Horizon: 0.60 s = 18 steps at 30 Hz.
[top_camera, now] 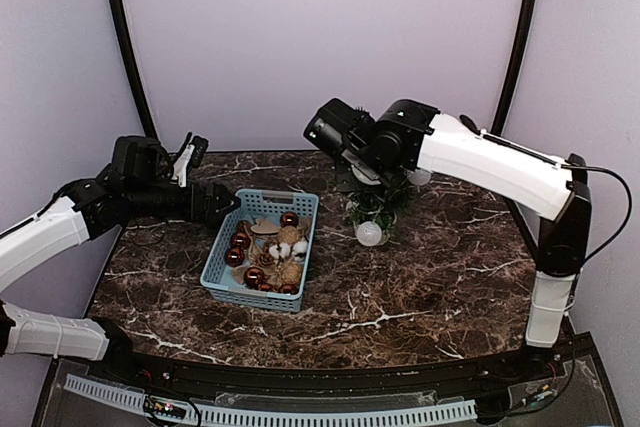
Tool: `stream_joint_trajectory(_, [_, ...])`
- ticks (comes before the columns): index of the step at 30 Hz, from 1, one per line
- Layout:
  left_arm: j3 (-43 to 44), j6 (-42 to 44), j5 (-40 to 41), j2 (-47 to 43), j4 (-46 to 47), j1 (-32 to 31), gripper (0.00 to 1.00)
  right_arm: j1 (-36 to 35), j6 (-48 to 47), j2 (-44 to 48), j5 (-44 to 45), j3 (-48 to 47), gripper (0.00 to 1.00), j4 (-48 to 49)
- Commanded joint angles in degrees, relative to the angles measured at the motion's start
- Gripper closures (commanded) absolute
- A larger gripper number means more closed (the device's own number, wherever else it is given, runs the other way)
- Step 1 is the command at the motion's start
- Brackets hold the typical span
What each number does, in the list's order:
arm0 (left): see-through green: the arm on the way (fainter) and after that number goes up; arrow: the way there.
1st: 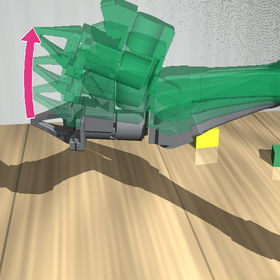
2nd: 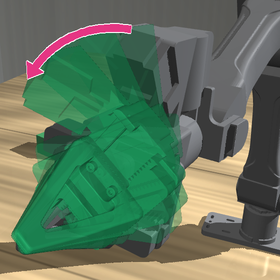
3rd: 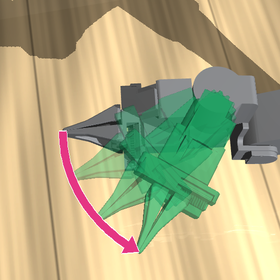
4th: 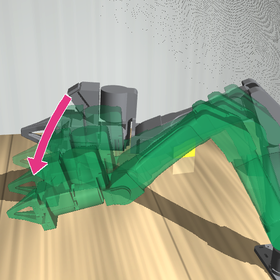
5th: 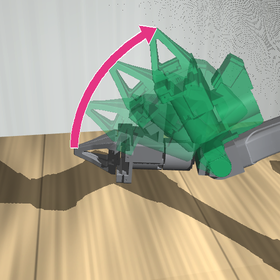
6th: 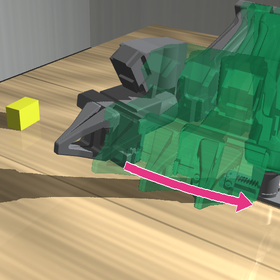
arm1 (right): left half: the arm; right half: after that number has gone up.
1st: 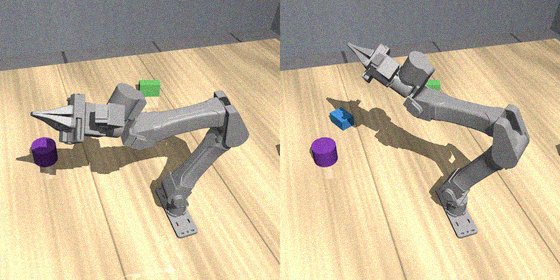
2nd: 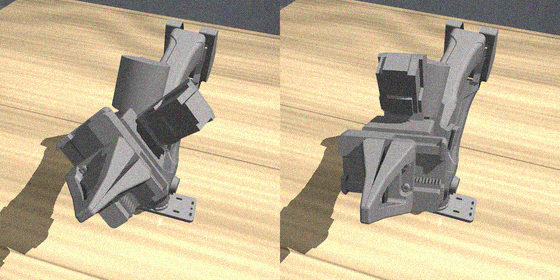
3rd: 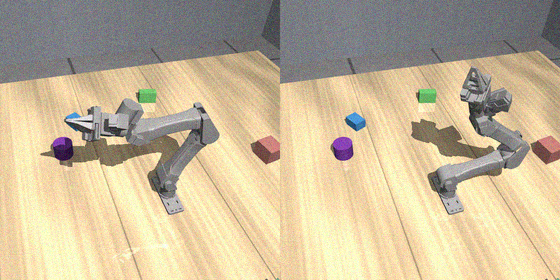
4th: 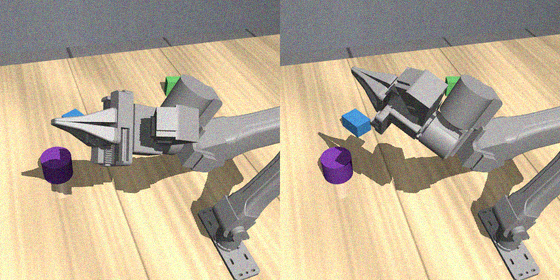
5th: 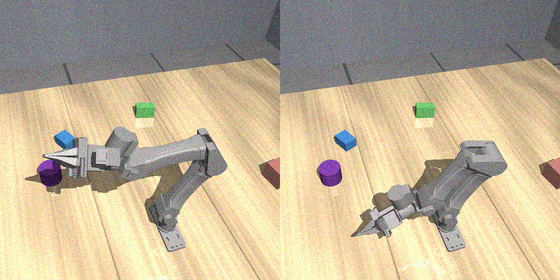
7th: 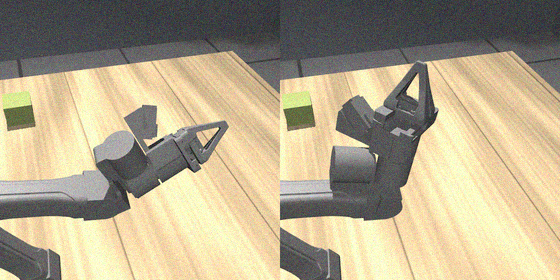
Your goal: Decorate the small christmas tree
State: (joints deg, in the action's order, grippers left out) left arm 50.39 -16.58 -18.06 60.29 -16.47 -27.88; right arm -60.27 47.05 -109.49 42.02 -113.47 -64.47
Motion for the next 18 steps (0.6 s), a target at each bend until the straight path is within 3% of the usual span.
stream_joint_trajectory(1, [-1.29,1.49,0.90,-1.39,0.93,0.45,0.10,0.59,1.96,-1.29,3.74,-3.08,1.00,-3.44])
stream_joint_trajectory(18, [-2.95,1.55,0.83,-0.97,1.88,1.00,0.10,0.76,0.33,-1.31,2.68,-4.76,1.00,-2.07])
